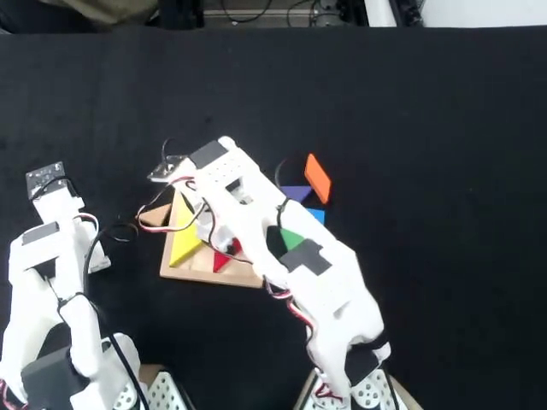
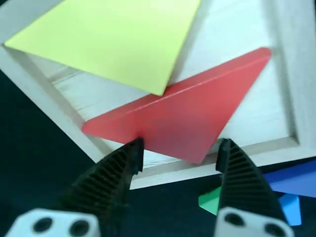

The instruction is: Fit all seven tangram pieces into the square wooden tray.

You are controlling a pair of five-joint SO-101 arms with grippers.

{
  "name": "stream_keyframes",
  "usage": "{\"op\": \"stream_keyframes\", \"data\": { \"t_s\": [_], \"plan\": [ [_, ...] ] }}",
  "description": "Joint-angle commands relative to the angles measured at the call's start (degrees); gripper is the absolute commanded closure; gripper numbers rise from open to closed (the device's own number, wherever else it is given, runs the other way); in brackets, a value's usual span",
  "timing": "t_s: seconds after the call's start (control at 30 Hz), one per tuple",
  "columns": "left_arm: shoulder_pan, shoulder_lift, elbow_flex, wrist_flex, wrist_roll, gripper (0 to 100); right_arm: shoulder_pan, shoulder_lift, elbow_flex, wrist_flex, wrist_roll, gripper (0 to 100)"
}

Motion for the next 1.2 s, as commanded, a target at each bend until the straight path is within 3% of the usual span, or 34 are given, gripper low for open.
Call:
{"op": "stream_keyframes", "data": {
  "t_s": [0.0,0.13,0.47,0.93,1.17],
  "plan": [
    [0.57,-1.23,-0.22,-0.35,0.09,97,-1.05,-0.22,3.21,-2.11,0.35,74.0],
    [0.57,-1.23,-0.22,-0.35,0.09,97,-1.41,-0.22,3.65,-3.25,0.35,75.0],
    [0.57,-1.23,-0.22,-0.35,0.09,97,-1.05,-0.66,3.03,-3.16,4.04,98.9],
    [0.57,-1.23,-0.22,-0.35,0.09,97,-1.14,-11.03,-1.80,1.67,3.96,98.8],
    [0.57,-1.23,-0.22,-0.35,0.09,97,-2.99,-13.58,8.75,-2.81,4.40,98.7]
  ]
}}
